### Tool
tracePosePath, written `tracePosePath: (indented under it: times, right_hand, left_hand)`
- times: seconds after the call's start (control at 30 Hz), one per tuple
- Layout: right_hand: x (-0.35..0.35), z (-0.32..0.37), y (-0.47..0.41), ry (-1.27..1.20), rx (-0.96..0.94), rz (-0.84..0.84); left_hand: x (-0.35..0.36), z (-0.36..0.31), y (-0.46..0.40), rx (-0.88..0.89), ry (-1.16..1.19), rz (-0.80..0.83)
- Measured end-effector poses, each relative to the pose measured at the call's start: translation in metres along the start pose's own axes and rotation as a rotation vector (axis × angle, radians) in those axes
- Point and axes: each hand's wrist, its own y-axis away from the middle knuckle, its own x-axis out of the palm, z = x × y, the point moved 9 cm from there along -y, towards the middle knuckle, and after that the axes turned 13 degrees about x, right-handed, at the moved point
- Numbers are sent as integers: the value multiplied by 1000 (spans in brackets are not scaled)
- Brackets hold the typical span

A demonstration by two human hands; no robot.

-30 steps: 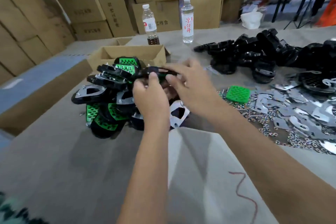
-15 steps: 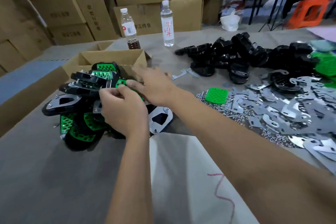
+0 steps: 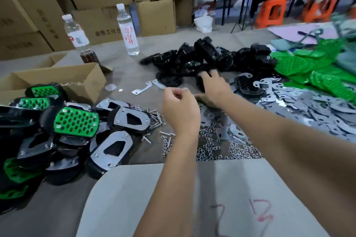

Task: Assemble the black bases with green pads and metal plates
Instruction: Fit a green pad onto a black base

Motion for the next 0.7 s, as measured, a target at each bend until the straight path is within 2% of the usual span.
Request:
tracePosePath:
  times: [0.13, 0.3, 0.4, 0.47, 0.53, 0.6, 0.67, 0.7]
  right_hand:
    - [-21, -4, 2, -29, -102, -110]
    - [-78, -49, 42, -490, -171, -342]
    - [-93, -80, 64, -706, -163, -306]
    - [-96, -109, 72, -827, -81, -255]
    - [-86, -140, 75, -1121, 26, -97]
    - [-69, -172, 78, -1406, 159, 94]
    - [-58, -200, 81, -1467, 267, 182]
    - [-57, -214, 80, -1391, 305, 168]
  left_hand:
    - [14, 2, -2, 58, -138, 54]
    - [65, -20, 2, 433, -362, 303]
    - [110, -36, 32, 510, -234, 400]
    - [129, -44, 54, 477, -159, 366]
    - [141, -50, 73, 444, -86, 328]
    - [161, -57, 95, 433, 15, 356]
    - [183, -59, 112, 391, 24, 435]
    - [193, -55, 117, 341, 2, 482]
